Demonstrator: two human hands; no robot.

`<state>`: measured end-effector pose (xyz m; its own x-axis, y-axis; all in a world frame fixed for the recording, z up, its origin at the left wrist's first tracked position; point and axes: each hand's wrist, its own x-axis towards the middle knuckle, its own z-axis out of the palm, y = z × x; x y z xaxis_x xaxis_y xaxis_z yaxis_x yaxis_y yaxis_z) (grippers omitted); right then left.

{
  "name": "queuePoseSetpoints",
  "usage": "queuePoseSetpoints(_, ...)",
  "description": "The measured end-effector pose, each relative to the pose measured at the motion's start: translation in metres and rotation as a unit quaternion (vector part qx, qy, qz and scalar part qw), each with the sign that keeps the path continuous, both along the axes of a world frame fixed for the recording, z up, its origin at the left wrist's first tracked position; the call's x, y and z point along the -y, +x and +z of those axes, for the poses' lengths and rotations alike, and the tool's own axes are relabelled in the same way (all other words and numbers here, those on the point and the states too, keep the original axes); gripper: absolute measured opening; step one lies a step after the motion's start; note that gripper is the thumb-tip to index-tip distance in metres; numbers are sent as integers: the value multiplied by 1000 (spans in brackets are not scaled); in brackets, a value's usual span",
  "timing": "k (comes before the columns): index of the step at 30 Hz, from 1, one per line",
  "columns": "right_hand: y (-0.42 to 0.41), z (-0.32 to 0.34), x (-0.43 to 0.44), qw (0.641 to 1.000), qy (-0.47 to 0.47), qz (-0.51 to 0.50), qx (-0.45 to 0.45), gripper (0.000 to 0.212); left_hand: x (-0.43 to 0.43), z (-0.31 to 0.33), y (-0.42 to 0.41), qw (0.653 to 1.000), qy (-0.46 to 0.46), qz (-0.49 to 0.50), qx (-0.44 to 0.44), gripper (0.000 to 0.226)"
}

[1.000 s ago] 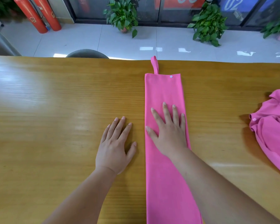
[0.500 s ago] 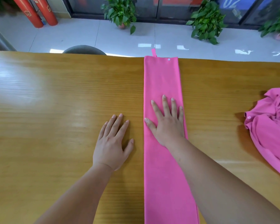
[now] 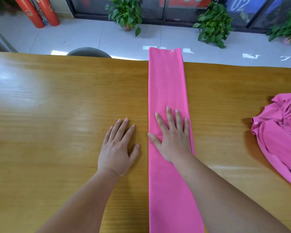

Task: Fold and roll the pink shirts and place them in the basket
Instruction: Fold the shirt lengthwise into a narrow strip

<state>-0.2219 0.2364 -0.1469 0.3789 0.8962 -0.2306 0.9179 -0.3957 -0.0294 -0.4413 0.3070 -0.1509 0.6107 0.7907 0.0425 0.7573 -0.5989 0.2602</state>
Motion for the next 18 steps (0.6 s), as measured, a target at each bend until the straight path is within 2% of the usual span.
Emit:
queuePoseSetpoints(3,-8,3,8,1000,-6,-8,-7,80,0,-1,0,1000,0,0,1,69)
queuePoseSetpoints(9,-53,14,97,999,-29,1,-22,85,-1,-1,-1,1000,-1,-3,9,68)
queuePoseSetpoints(18,-15,2,28,1000,-14,-12,0,84,0,1,-1,1000,-1,-3,8,68)
